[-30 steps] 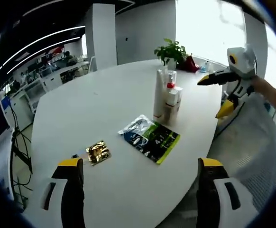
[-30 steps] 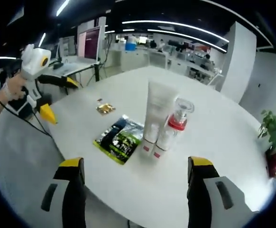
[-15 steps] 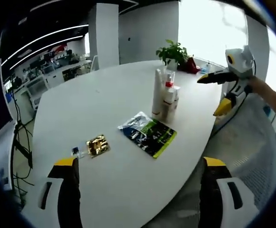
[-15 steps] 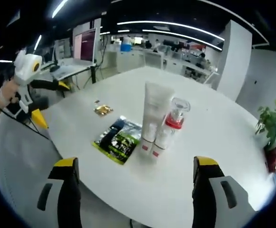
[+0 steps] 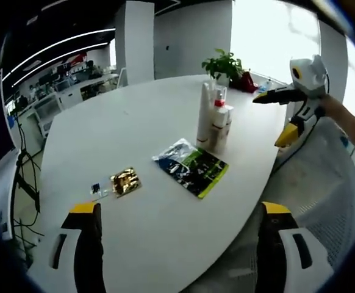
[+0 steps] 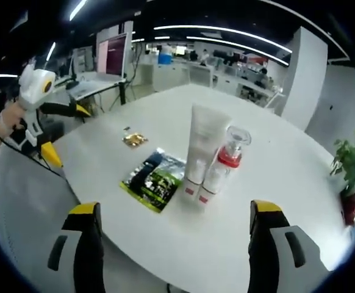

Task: Arrange the skincare products in the storage area until every visible bottle or jar stands upright without overlapping.

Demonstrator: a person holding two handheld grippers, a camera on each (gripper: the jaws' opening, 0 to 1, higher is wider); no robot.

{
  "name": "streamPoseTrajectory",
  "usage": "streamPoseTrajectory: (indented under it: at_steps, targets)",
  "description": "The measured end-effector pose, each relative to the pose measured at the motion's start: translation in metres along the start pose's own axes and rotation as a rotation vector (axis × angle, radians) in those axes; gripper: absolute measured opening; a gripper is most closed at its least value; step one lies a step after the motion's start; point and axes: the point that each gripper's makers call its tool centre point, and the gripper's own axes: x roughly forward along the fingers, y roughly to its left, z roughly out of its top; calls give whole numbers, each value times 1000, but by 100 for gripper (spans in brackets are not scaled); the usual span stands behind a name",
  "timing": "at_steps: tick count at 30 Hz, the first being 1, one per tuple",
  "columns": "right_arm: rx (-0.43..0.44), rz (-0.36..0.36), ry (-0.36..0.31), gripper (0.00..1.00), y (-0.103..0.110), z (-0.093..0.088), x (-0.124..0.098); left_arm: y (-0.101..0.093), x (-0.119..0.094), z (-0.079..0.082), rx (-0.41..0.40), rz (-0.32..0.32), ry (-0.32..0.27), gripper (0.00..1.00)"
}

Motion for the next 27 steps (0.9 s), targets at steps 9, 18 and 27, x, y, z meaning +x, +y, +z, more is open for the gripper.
streamPoseTrajectory:
  at_steps: [9, 18, 27]
  targets:
    - [-11, 4, 4, 100, 2, -1, 3, 9, 3, 4, -5, 25, -37, 98]
    - [-17, 12, 6, 100, 4, -2, 7, 10, 7, 0, -25, 11, -44, 76]
    - [-51, 57, 28, 100, 11, 1, 13, 11, 11, -4, -57, -8, -42, 62]
